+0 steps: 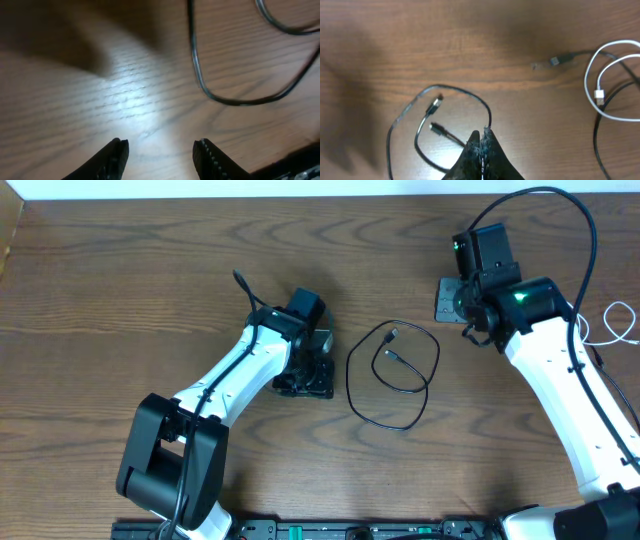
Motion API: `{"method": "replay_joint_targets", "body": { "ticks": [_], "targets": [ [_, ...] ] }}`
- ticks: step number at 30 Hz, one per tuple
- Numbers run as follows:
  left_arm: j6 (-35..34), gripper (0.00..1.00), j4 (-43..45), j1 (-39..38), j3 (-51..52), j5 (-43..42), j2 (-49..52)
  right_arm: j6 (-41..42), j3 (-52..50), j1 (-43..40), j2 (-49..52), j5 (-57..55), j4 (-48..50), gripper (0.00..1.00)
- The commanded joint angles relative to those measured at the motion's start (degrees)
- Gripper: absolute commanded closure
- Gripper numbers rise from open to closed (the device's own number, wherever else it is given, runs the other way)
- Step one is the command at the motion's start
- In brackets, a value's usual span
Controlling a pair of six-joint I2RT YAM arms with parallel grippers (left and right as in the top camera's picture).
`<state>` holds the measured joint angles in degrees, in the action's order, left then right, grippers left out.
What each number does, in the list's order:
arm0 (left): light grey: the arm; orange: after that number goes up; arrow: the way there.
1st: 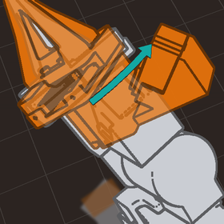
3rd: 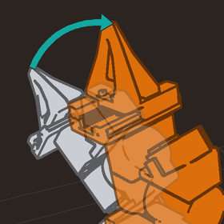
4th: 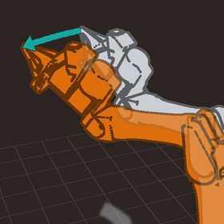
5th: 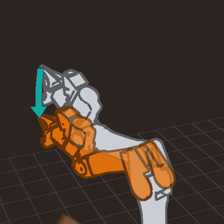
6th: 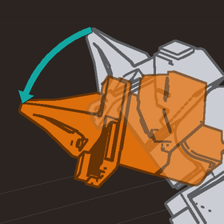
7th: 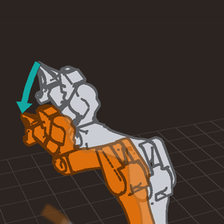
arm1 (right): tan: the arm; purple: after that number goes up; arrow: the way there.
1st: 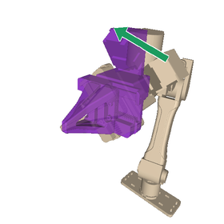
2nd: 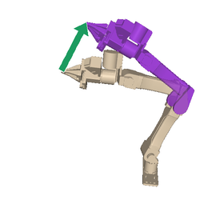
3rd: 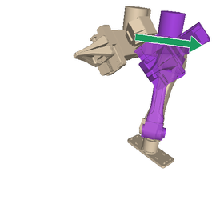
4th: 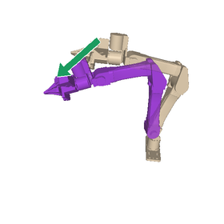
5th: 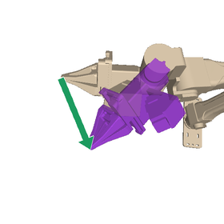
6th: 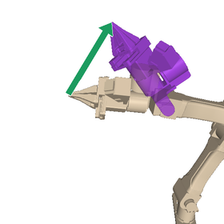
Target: Untangle cables
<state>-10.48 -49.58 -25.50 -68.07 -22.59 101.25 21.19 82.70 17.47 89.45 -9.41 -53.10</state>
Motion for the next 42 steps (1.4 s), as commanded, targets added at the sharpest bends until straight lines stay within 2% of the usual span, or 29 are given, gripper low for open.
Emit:
{"method": "replay_joint_targets", "body": {
  "ticks": [1, 4, 8, 14, 16, 18, 22, 24, 34, 36, 42],
  "targets": [
    [0.3, 0.51, 3.4, 0.0, 0.3, -3.8, 0.7, -0.7, -1.5, -0.2, 0.7, 1.2, -2.0, 0.88],
    [0.4, 0.41, 7.6, 0.0, 0.3, -3.8, 0.7, -0.7, -2.8, -0.2, 0.7, 2.1, -3.5, 0.82],
    [0.4, 0.4, 11.9, 0.0, 0.3, -3.8, 0.7, -0.7, -2.9, -0.1, 0.7, 2.7, -4.2, 0.71],
    [0.4, 0.4, 17.4, 0.0, 0.3, 0.3, 1.2, -0.7, -2.9, -0.1, 0.7, 4.1, -4.2, 0.62],
    [1.5, 0.4, 18.9, 0.0, 0.3, 2.4, 2.0, -0.7, -2.9, -0.1, 0.7, 4.3, -4.2, 0.46],
    [3.2, 0.4, 19.8, 0.0, 0.3, 2.5, 2.6, -0.7, -2.9, -0.1, 0.7, 4.3, -4.2, 0.37],
    [3.4, 0.34, 21.3, -0.4, 0.3, 2.5, 4.3, -0.7, -2.9, -0.1, 0.7, 4.8, -4.2, 0.02],
    [3.4, 0.33, 22.0, -1.0, 0.3, 2.5, 5.4, -0.7, -2.9, -0.1, 0.7, 5.6, -4.1, 0.01],
    [3.4, 0.34, 24.9, -6.4, 0.3, 3.4, 13.3, -0.7, -2.9, -0.1, 0.7, 5.5, -4.6, 0.07],
    [3.4, 0.41, 24.7, -7.5, 0.3, 7.2, 14.0, -0.7, -2.9, -0.1, 0.7, 5.5, -4.6, 0.08],
    [3.3, 0.44, 23.5, -12.2, 0.3, 24.4, 14.3, -0.7, -2.9, -0.1, 0.7, 5.5, -4.9, 0.11]
  ]
}}
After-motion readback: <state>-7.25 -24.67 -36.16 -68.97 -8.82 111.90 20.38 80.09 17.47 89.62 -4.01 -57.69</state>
